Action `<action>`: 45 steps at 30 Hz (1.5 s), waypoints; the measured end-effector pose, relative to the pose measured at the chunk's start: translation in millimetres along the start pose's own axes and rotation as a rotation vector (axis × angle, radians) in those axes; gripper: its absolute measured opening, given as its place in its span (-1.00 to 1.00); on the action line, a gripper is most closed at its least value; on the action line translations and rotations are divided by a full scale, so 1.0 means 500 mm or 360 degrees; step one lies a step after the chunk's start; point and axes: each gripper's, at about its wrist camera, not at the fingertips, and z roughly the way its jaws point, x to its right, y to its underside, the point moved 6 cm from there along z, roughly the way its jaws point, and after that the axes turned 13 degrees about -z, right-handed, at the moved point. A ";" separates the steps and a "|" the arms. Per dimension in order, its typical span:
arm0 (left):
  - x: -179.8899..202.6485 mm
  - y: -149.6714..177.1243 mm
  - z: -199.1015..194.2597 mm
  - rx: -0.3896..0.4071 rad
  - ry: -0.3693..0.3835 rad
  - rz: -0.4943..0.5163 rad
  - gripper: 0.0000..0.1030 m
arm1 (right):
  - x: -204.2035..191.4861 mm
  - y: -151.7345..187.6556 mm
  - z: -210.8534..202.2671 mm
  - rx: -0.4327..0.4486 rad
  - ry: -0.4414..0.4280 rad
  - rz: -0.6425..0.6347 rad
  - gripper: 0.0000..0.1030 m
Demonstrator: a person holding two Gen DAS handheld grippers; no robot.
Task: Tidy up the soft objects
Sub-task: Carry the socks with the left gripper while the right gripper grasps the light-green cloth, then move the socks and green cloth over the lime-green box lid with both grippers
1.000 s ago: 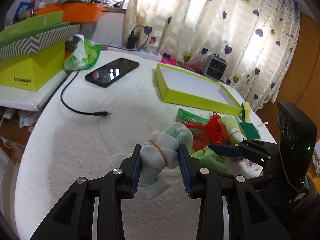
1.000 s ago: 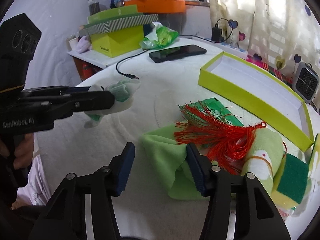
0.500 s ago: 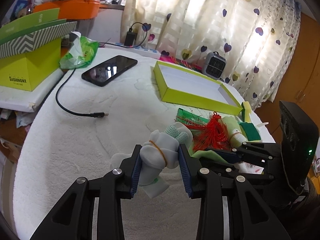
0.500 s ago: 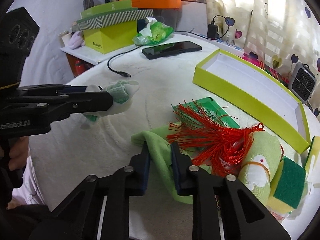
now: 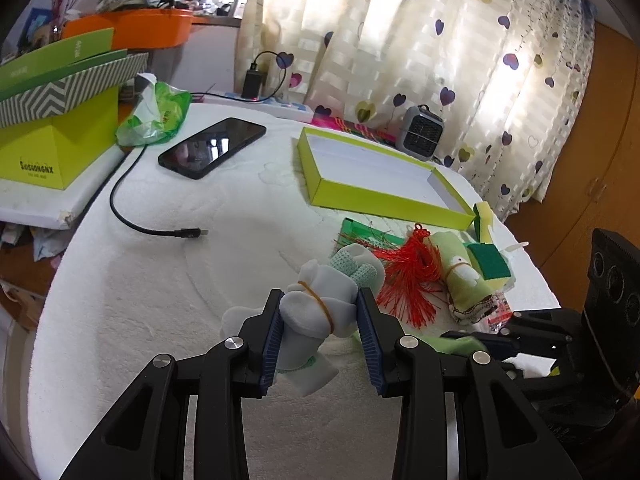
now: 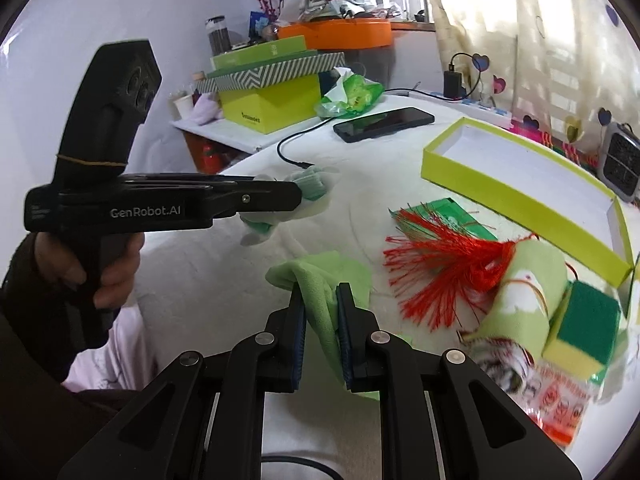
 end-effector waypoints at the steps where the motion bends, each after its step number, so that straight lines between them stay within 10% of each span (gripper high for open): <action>1: 0.001 -0.001 0.000 0.0000 -0.0004 0.0003 -0.33 | 0.005 -0.001 -0.008 0.0019 -0.0003 0.0028 -0.70; 18: 0.064 -0.052 -0.002 0.0045 -0.0074 0.0127 -0.33 | 0.103 -0.044 -0.111 0.0219 0.0200 0.0189 -0.71; 45: 0.215 -0.222 0.156 -0.0009 0.0032 0.0275 -0.33 | 0.398 -0.089 -0.157 0.0154 0.0597 0.0417 -0.70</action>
